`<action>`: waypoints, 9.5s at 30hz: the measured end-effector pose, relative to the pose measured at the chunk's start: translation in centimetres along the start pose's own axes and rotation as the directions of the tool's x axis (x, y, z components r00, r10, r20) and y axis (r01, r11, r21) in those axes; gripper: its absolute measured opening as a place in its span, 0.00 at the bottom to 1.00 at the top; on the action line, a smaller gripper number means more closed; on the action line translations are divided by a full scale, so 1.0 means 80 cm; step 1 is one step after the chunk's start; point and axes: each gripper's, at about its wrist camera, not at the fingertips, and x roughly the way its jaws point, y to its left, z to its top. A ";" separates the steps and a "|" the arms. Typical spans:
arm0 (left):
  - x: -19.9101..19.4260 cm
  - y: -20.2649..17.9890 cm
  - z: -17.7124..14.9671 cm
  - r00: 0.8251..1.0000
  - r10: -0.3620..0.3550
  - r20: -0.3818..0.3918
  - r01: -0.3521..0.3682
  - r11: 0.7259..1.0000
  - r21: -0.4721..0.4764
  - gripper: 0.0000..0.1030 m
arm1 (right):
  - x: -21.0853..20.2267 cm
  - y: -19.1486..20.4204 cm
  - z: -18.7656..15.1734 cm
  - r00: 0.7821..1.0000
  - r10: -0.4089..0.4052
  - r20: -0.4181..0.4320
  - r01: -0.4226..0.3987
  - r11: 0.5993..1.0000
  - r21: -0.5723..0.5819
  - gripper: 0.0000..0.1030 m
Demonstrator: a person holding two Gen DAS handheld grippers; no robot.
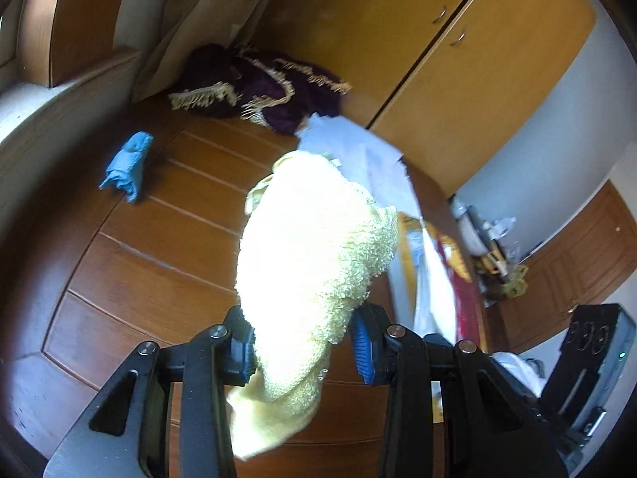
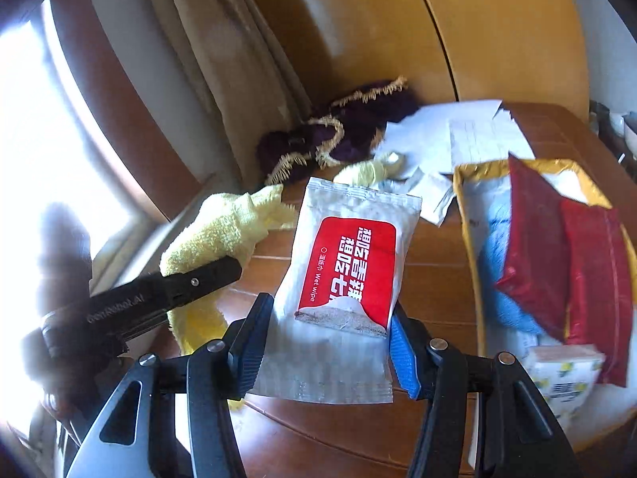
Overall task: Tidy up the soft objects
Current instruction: 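Carry the wet-wipe pack and yellow towel over the white box with both tools, then open the right tool to drop the wipes while the left tool releases the towel, then reach the left tool to the blue cloth and grasp it, then hold the blue cloth in the left tool while the right tool reaches toward the knotted yellow towel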
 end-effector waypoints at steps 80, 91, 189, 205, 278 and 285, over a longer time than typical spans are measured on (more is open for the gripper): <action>0.164 -0.153 0.037 0.913 -0.296 -0.282 0.326 0.943 0.065 0.72 | -0.040 -0.152 0.063 0.945 -0.318 0.073 0.292 0.924 0.247 0.77; 0.126 -0.089 0.058 0.940 -0.290 -0.179 0.299 0.954 0.024 0.72 | -0.033 -0.120 0.064 0.971 -0.211 0.108 0.178 0.951 0.255 0.77; 0.092 0.182 0.125 0.902 0.431 0.036 -0.426 0.899 -0.101 0.71 | 0.164 -0.014 0.057 0.985 -0.007 -0.174 0.034 0.987 0.157 0.68; 0.134 0.192 0.113 0.881 0.474 -0.015 -0.474 0.880 -0.035 0.23 | 0.165 -0.015 0.055 0.984 -0.011 -0.178 0.039 0.988 0.151 0.68; 0.110 0.130 0.070 0.995 0.101 -0.005 -0.100 0.983 -0.151 0.23 | 0.166 -0.020 0.056 0.988 -0.023 -0.155 0.047 0.988 0.149 0.68; 0.105 0.130 0.071 0.995 0.097 0.005 -0.095 0.983 -0.155 0.23 | 0.163 -0.024 0.062 0.990 -0.033 -0.140 0.056 0.984 0.167 0.68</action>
